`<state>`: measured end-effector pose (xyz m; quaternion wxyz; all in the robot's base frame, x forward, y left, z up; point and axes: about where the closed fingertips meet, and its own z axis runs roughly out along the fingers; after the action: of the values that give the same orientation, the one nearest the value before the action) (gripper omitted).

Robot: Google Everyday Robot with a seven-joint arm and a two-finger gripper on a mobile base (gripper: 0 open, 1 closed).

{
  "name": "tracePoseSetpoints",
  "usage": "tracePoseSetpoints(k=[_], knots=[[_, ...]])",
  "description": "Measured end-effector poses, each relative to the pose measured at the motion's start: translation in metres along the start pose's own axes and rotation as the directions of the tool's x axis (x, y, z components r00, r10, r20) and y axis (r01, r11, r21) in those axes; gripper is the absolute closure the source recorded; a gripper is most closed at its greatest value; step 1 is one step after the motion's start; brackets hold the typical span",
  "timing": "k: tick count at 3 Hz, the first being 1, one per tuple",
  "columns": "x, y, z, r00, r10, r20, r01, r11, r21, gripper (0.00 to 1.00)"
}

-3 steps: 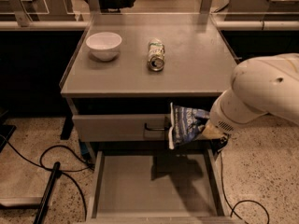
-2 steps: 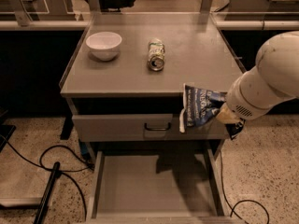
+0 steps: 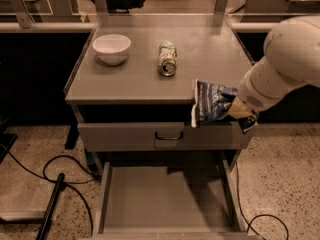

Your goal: Pick blue chip bag from middle drawer and place on counter

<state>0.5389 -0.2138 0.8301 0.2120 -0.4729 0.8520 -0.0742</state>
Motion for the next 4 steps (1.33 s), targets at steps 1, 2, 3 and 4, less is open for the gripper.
tracePoseSetpoints(k=[1,2,3,4], knots=[[-0.022,-0.050,-0.009,1.000,0.005,0.004,-0.006,0.9989,0.047,1.00],[-0.029,-0.059,-0.019,1.000,0.009,0.024,-0.010,0.9977,0.067,1.00],[-0.029,-0.059,-0.018,1.000,0.009,0.024,-0.010,0.9977,0.067,1.00],[-0.037,-0.080,-0.019,0.999,0.036,0.035,-0.038,0.9968,0.070,1.00]])
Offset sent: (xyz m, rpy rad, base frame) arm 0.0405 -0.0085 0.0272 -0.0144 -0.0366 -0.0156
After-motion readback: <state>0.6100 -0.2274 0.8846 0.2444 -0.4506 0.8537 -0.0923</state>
